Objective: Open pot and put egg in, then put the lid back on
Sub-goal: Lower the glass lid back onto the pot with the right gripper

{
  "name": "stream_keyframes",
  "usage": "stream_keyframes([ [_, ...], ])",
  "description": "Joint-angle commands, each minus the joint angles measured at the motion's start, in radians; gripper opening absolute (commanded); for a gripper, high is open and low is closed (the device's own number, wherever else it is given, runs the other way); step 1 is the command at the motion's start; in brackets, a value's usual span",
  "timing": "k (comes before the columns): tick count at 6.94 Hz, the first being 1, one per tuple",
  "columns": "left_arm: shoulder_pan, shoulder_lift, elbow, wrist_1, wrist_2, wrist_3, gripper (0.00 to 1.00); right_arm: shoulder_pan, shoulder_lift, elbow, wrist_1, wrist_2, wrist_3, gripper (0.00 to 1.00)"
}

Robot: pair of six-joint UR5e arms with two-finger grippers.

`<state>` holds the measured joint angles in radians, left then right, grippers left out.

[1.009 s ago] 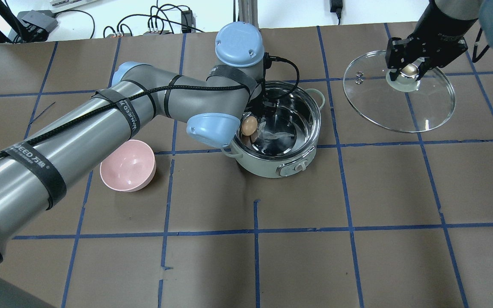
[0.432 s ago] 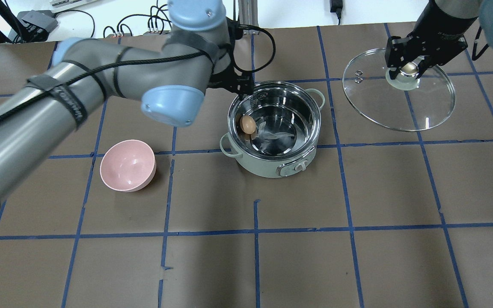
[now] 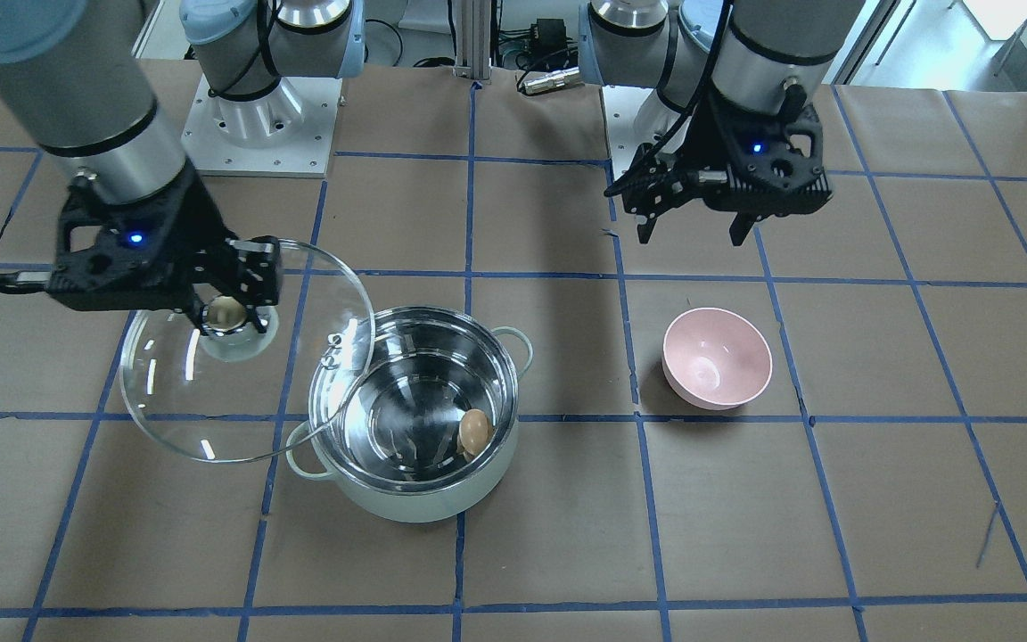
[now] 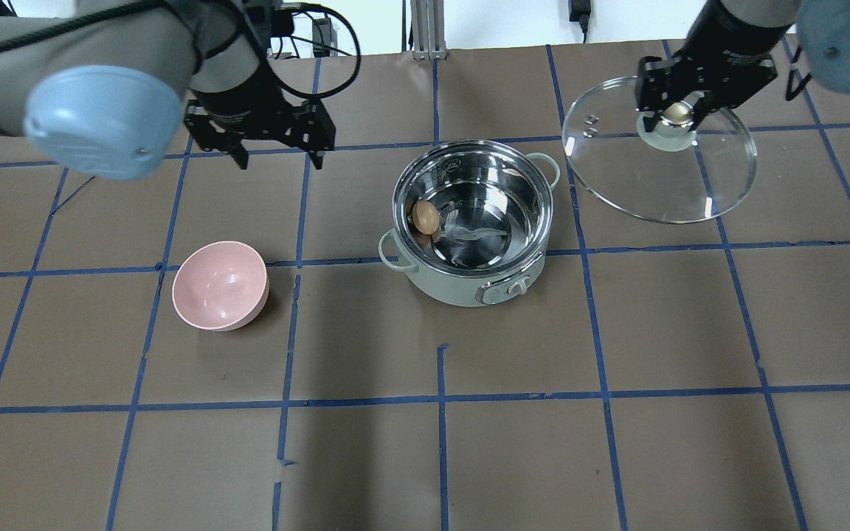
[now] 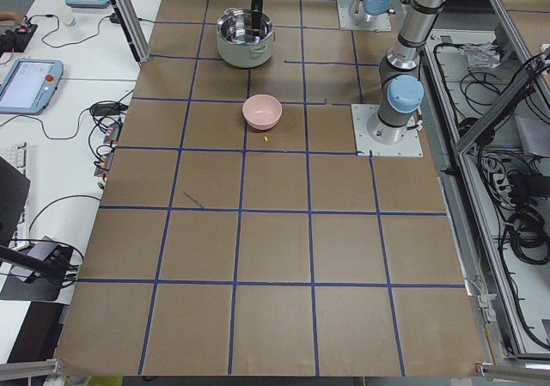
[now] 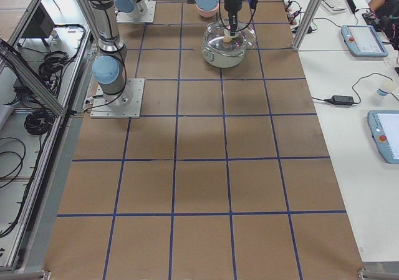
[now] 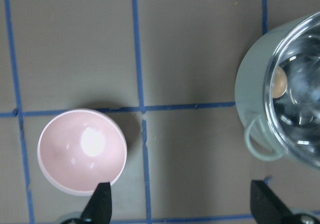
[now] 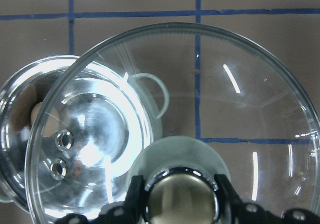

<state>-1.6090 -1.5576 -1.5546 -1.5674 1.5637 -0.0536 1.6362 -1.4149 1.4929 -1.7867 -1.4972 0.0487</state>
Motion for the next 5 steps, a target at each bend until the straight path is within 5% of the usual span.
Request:
stream_keyframes([
  [1,0.049,0.060,-0.001,-0.082,-0.002,0.014,0.96,0.126,0.084,-0.064,-0.076,0.002,0.077,0.23],
  [5,0.052,0.031,0.033,-0.105,0.045,0.020,0.98,0.251,0.160,-0.053,-0.082,-0.040,0.115,0.26],
])
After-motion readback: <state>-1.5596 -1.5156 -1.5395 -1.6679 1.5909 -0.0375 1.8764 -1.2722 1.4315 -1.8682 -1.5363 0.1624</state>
